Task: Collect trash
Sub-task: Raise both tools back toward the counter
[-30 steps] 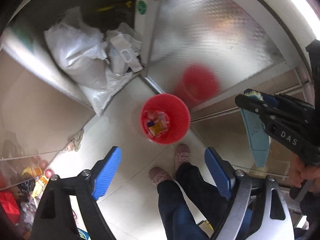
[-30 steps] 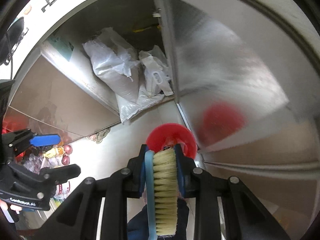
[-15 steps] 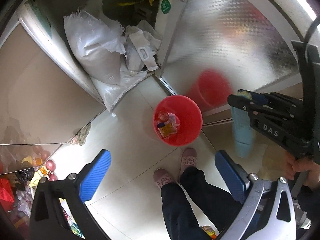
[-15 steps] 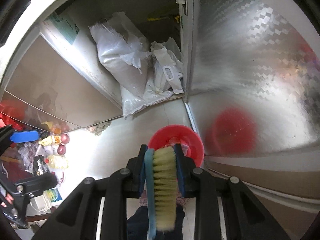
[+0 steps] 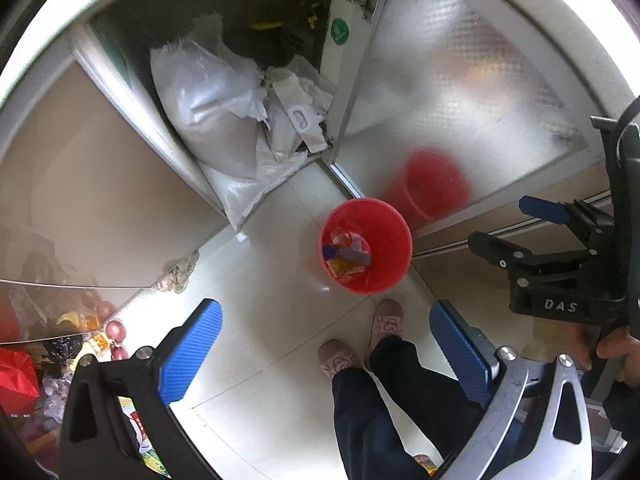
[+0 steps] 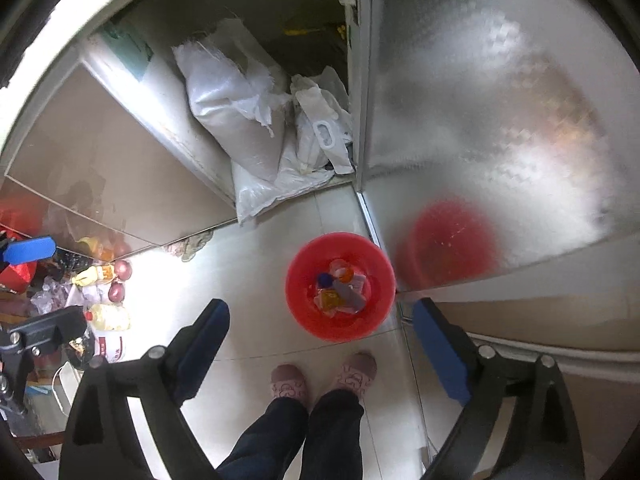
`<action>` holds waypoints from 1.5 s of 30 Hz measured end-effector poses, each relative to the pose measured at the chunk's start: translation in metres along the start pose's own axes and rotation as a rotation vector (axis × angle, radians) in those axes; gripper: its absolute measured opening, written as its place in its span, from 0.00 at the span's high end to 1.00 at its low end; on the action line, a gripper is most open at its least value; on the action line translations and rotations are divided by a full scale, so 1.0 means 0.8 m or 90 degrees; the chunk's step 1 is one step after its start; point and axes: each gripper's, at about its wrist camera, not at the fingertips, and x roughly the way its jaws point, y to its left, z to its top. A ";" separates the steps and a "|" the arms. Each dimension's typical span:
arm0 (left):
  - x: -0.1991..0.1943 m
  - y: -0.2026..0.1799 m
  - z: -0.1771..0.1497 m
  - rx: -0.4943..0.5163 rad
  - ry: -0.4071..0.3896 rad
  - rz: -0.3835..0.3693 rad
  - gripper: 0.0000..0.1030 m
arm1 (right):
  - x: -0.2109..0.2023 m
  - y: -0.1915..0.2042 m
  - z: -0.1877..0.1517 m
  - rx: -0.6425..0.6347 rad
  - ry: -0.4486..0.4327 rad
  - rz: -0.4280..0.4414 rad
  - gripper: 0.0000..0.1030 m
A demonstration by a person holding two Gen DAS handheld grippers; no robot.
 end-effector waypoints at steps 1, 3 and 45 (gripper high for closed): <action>-0.011 0.000 -0.002 -0.001 -0.006 0.002 0.00 | -0.009 0.003 0.000 -0.002 -0.003 0.002 0.10; -0.035 0.001 -0.006 -0.007 -0.018 0.004 0.00 | -0.034 0.011 0.000 -0.004 -0.013 0.006 0.08; -0.420 -0.131 0.179 0.156 -0.304 -0.037 0.00 | -0.451 -0.027 0.091 0.088 -0.349 -0.086 0.07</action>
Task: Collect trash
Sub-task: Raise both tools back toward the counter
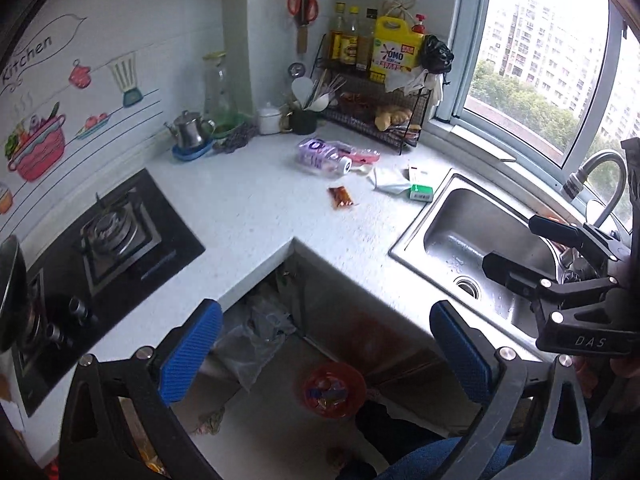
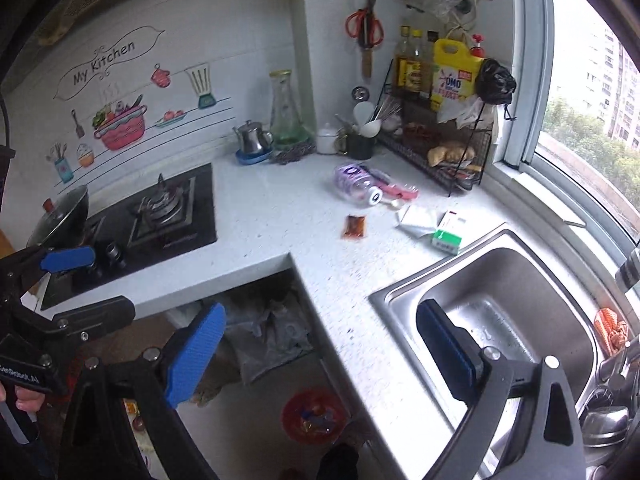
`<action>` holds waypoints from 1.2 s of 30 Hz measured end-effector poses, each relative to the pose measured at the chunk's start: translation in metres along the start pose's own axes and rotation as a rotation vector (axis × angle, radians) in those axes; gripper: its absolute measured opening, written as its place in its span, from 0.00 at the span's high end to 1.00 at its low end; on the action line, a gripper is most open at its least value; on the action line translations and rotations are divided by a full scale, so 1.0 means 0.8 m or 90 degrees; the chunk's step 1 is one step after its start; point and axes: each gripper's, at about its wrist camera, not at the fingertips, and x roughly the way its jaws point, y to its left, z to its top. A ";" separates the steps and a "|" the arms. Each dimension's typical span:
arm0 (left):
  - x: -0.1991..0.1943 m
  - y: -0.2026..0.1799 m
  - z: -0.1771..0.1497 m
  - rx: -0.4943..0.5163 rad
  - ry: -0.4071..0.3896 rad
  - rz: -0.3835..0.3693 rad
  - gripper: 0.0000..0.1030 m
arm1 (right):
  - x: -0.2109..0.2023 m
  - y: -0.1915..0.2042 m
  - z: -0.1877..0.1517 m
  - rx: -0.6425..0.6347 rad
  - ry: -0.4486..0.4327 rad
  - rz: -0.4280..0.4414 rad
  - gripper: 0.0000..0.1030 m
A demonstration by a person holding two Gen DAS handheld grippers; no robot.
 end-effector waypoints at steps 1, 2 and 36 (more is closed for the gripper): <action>0.007 -0.003 0.009 0.002 0.000 -0.006 0.00 | 0.005 -0.008 0.006 0.002 -0.003 -0.005 0.07; 0.015 -0.006 0.018 0.003 -0.002 -0.014 0.00 | 0.008 -0.014 0.011 0.004 -0.003 -0.009 0.07; 0.432 -0.042 0.216 -0.036 0.210 -0.008 0.00 | 0.294 -0.240 0.117 0.065 0.140 -0.031 0.07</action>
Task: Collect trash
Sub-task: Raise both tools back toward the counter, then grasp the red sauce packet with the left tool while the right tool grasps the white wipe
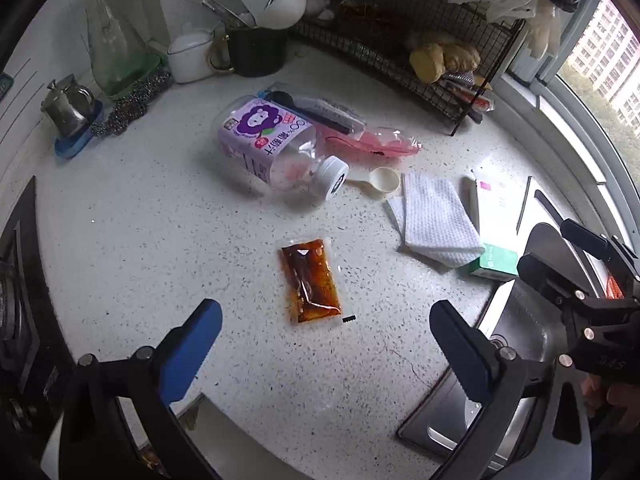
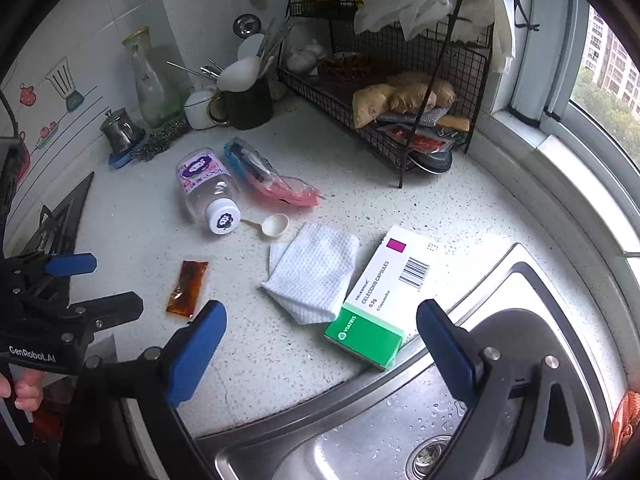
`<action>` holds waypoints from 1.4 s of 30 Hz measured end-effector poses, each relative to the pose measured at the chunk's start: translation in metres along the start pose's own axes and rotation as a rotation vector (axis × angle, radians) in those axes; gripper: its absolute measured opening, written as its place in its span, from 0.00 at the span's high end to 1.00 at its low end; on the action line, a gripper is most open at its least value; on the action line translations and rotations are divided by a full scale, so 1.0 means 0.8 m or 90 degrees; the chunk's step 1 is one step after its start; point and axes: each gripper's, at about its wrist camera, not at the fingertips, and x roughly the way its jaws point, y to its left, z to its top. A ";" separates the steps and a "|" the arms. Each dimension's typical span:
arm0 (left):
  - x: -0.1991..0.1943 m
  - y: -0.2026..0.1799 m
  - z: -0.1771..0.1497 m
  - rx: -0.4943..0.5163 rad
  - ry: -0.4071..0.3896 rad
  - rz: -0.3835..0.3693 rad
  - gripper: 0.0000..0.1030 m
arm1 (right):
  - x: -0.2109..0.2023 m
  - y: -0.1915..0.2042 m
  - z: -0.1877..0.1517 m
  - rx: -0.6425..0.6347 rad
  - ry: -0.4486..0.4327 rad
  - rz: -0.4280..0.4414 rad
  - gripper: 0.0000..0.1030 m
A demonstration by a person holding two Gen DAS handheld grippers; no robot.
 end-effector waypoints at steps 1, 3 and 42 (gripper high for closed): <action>0.012 0.000 0.003 0.001 0.008 0.003 0.00 | 0.006 -0.003 0.000 0.000 0.005 -0.002 0.07; 0.032 -0.001 0.005 0.003 0.022 0.011 0.00 | 0.021 -0.008 0.001 0.000 0.016 0.000 0.07; 0.029 0.015 0.005 -0.023 0.020 0.001 0.83 | 0.082 -0.006 0.032 -0.037 0.055 0.064 0.10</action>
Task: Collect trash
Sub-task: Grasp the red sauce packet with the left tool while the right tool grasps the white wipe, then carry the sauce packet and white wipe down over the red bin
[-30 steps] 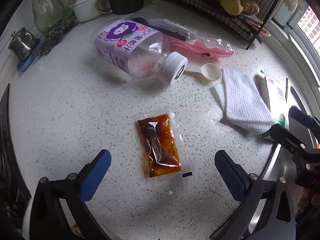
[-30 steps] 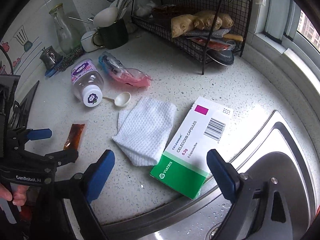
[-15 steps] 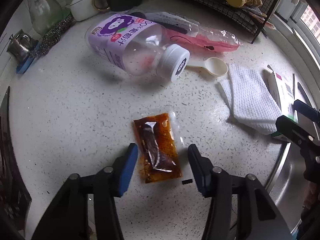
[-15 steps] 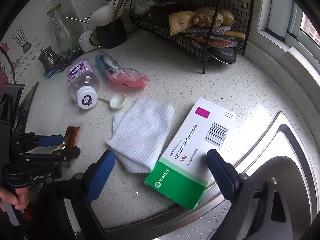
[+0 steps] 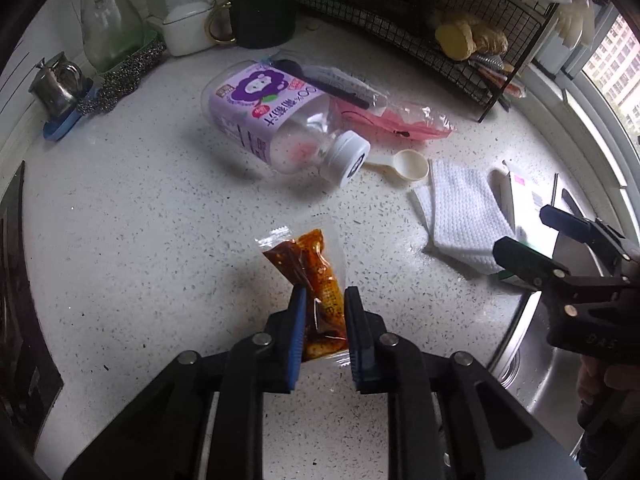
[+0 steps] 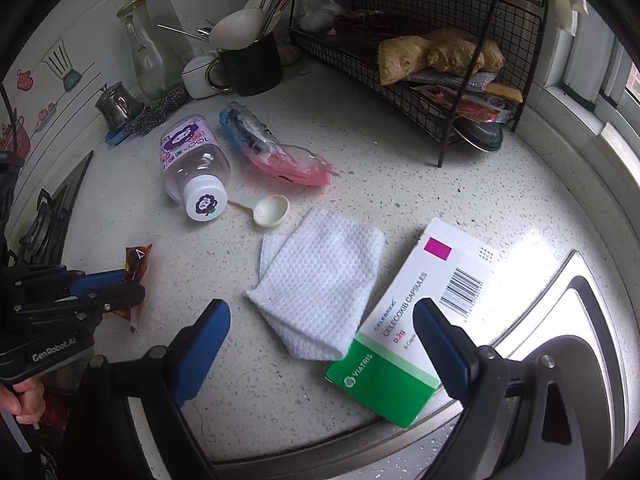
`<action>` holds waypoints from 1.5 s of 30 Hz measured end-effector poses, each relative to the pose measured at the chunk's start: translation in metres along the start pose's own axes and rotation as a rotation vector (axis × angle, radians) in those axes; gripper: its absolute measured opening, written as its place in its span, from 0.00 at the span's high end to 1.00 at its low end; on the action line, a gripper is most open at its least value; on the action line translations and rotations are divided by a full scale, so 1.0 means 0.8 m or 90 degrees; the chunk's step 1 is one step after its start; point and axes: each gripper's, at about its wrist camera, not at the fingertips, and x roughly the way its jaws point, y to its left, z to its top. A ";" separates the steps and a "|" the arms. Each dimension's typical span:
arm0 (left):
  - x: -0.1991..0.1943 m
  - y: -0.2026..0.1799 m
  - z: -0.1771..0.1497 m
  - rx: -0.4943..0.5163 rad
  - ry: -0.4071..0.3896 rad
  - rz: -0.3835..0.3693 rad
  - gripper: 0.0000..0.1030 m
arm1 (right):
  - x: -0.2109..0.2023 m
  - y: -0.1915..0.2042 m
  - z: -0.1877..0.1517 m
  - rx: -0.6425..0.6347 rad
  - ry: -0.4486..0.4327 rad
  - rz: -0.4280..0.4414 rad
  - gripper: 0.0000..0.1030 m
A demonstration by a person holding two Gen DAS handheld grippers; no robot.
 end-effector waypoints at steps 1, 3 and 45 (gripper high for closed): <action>-0.007 0.003 -0.001 -0.004 -0.002 -0.003 0.83 | 0.002 0.002 0.004 -0.006 -0.001 0.004 0.10; -0.017 0.006 -0.004 -0.003 -0.003 0.004 0.83 | 0.010 0.005 0.012 -0.016 0.003 0.017 0.10; -0.141 0.038 -0.199 -0.004 -0.049 0.041 0.83 | -0.097 0.158 -0.115 -0.106 0.016 0.039 0.93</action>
